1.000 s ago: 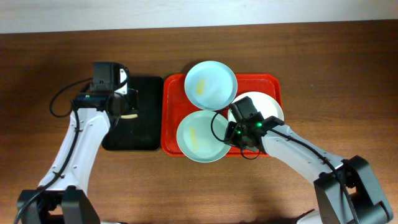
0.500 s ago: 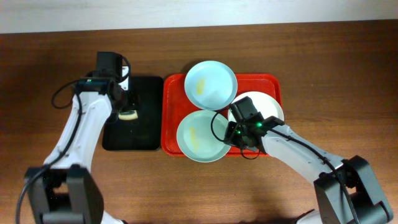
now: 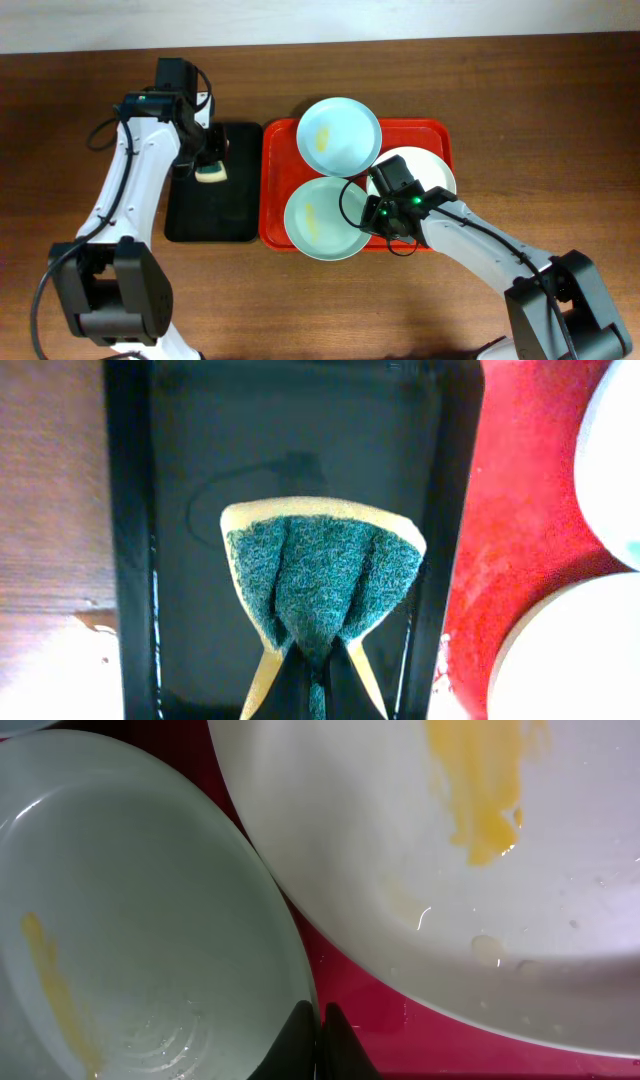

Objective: Clean dirty plates on tray and stack at the side
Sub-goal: 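Carry the sponge with the left gripper over the light-blue plate, then lower the sponge into the plate and wipe the yellow smear, then keep scrubbing the plate surface with the sponge in the left gripper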

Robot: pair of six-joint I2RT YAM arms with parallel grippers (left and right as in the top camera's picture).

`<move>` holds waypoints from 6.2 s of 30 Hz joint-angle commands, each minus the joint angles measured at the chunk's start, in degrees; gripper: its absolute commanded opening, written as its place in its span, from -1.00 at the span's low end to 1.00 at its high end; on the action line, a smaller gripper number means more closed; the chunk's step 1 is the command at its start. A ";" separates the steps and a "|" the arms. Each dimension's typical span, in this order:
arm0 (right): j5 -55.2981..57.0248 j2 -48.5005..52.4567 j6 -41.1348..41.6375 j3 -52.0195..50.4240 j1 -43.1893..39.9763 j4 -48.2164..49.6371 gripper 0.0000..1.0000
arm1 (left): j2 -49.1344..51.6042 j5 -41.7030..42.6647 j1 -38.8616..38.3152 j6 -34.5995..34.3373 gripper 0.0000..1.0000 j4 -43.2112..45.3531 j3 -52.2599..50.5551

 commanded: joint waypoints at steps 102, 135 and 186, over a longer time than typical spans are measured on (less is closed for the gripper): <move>1.77 0.66 0.63 -0.50 0.31 -0.44 -0.92 | 13.81 21.44 -25.46 -14.38 -1.00 9.64 -8.02; 1.77 0.66 0.66 -0.50 0.31 -0.42 -0.92 | 3.61 10.21 -23.65 -14.03 -1.00 18.27 -22.60; 1.79 0.66 0.63 -0.50 0.31 -0.42 -0.92 | -12.11 12.81 -23.96 -18.93 -0.99 32.63 -31.06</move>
